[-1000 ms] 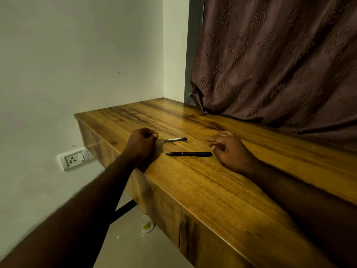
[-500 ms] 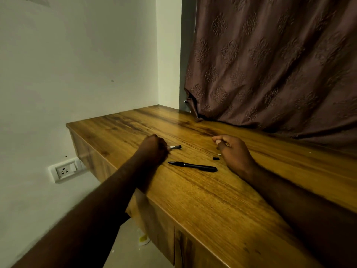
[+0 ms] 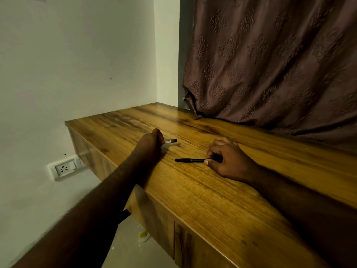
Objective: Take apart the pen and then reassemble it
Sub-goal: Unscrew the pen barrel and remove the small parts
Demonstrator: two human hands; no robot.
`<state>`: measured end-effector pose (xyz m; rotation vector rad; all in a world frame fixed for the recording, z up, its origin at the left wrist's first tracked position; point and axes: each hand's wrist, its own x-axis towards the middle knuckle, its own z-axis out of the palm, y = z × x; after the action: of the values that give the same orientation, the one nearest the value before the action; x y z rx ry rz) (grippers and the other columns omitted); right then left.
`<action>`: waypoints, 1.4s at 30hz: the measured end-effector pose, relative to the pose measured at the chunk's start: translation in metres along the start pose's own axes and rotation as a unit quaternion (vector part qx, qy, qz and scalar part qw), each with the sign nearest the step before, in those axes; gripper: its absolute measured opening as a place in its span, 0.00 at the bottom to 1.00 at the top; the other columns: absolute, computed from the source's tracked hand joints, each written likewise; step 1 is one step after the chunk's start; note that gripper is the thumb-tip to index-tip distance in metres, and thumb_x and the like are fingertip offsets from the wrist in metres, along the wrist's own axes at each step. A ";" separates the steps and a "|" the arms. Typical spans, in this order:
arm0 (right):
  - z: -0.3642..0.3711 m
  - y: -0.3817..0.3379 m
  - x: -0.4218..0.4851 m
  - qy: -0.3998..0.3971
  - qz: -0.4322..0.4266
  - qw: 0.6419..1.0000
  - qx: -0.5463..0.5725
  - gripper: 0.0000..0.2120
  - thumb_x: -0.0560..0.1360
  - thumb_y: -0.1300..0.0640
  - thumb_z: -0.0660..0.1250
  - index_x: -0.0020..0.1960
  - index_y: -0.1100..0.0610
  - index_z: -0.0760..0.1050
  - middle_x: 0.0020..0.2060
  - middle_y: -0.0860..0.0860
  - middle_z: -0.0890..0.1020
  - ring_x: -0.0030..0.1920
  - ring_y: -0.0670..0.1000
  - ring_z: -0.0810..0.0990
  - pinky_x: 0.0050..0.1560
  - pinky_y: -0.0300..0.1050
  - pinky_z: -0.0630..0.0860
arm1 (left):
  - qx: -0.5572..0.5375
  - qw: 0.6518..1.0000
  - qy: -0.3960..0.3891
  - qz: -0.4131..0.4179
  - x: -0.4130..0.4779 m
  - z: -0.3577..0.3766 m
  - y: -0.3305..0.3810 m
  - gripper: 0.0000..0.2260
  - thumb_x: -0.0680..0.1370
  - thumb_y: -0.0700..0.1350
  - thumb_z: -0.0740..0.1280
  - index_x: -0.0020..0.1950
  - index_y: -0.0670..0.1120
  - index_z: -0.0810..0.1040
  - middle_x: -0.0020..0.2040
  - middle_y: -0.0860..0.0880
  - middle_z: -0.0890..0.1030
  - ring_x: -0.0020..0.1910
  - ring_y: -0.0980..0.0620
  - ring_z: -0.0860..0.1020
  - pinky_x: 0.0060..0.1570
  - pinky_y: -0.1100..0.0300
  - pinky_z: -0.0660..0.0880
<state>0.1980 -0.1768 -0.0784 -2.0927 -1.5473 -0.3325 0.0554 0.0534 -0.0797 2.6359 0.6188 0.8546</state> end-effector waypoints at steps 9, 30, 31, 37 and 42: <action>-0.005 0.005 0.008 0.137 0.098 0.980 0.106 0.11 0.72 0.44 0.64 0.37 0.49 0.78 0.39 0.44 0.81 0.49 0.47 0.76 0.53 0.50 0.74 | -0.014 0.998 -0.050 0.040 -0.001 0.002 0.010 0.14 0.73 0.45 0.71 0.58 0.47 0.75 0.47 0.50 0.80 0.41 0.53 0.77 0.40 0.57 0.76; 0.002 -0.035 0.009 0.163 0.085 0.950 0.252 0.06 0.76 0.58 0.66 0.48 0.56 0.82 0.40 0.46 0.83 0.41 0.40 0.77 0.42 0.38 0.71 | -0.084 0.979 0.013 0.185 -0.030 0.017 0.067 0.08 0.78 0.46 0.54 0.53 0.47 0.70 0.39 0.46 0.79 0.39 0.44 0.76 0.42 0.51 0.70; 0.001 -0.036 0.009 0.168 0.094 0.947 0.259 0.06 0.76 0.59 0.67 0.48 0.56 0.83 0.39 0.44 0.82 0.39 0.38 0.77 0.40 0.36 0.71 | -0.082 0.980 0.012 0.183 -0.030 0.017 0.068 0.08 0.78 0.47 0.54 0.53 0.47 0.70 0.39 0.46 0.80 0.39 0.45 0.76 0.42 0.51 0.70; -0.009 -0.026 0.013 0.235 0.148 0.921 0.272 0.06 0.76 0.59 0.66 0.48 0.58 0.82 0.43 0.47 0.83 0.45 0.42 0.80 0.46 0.35 0.74 | -0.075 0.984 0.020 0.158 -0.028 0.016 0.067 0.06 0.80 0.44 0.55 0.52 0.47 0.70 0.39 0.45 0.80 0.38 0.44 0.76 0.43 0.50 0.71; -0.014 0.004 0.009 0.233 0.191 0.929 0.213 0.04 0.73 0.63 0.68 0.45 0.59 0.82 0.38 0.51 0.83 0.37 0.42 0.78 0.38 0.29 0.70 | -0.077 0.985 0.033 0.154 -0.031 0.016 0.067 0.04 0.78 0.42 0.62 0.52 0.47 0.69 0.40 0.47 0.80 0.39 0.46 0.76 0.40 0.53 0.68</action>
<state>0.2061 -0.1776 -0.0632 -1.7517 -0.8222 -0.2907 0.0636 -0.0220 -0.0800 2.6073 0.1516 1.0332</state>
